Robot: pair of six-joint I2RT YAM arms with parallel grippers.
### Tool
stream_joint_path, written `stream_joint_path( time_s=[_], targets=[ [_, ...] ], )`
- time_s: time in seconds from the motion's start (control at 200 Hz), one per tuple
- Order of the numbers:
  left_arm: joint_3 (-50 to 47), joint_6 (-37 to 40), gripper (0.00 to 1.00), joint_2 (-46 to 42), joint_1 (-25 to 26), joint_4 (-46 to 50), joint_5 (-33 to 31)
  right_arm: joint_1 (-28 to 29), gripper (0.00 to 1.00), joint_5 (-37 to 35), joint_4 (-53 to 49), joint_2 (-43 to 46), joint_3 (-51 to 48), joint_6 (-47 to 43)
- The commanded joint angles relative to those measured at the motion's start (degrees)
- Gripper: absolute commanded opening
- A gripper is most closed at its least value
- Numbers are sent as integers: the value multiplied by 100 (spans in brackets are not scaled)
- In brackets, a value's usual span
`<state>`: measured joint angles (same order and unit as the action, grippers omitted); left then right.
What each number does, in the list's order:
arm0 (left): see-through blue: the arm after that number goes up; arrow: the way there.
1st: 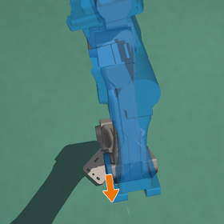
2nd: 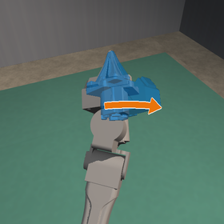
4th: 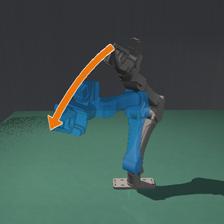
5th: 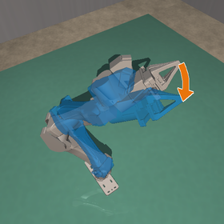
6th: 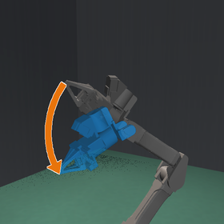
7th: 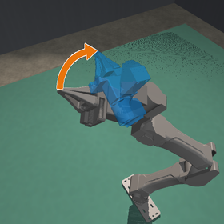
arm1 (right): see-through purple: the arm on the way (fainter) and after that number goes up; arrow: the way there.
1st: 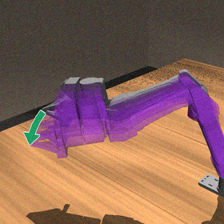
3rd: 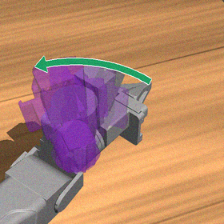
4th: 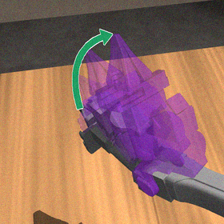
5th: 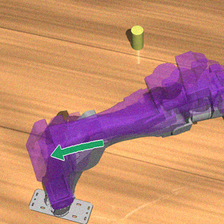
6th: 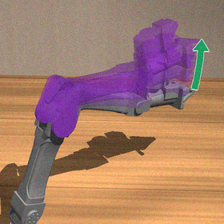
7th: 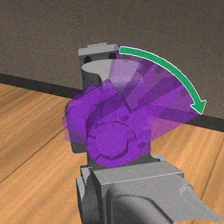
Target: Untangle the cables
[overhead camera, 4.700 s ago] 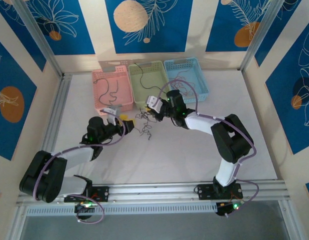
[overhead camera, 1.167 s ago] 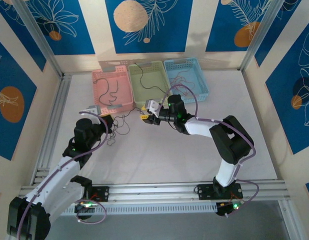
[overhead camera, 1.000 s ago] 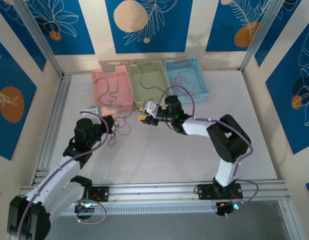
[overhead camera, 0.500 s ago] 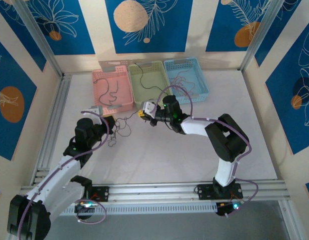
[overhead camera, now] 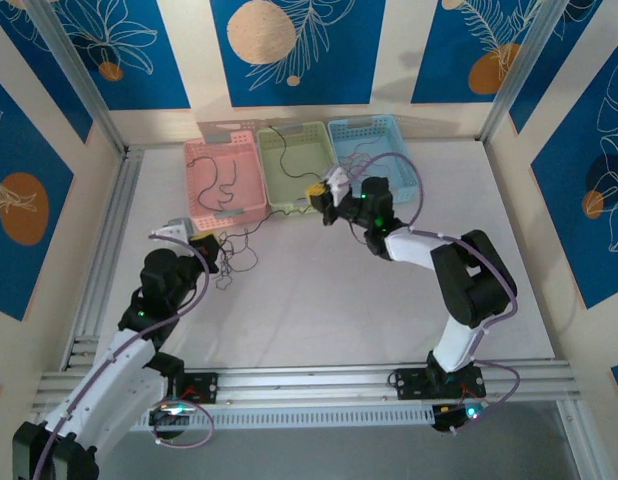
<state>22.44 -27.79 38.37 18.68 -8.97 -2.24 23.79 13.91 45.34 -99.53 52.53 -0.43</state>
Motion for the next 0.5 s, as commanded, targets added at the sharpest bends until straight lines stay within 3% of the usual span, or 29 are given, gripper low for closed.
stream_joint_path(
  time_s=[0.0, 0.165, 0.275, 0.365, 0.495],
  targets=[
    [-64, 14, 0, -143, -65, 116, -338, -691, 0, -837, 443, 136, -238, 1701],
    [-82, -6, 0, -52, -66, 44, -233, -1034, 0, -728, 583, 146, -352, 2251],
    [-103, -16, 0, 93, -66, -248, 137, -1038, 0, -77, 730, 162, -297, 2304],
    [-117, 16, 0, 207, -65, -583, 425, -904, 33, 203, 553, 235, -178, 2274],
    [11, 240, 0, 426, -65, -694, 450, -555, 43, 138, 520, 415, -269, 1413]
  ],
)
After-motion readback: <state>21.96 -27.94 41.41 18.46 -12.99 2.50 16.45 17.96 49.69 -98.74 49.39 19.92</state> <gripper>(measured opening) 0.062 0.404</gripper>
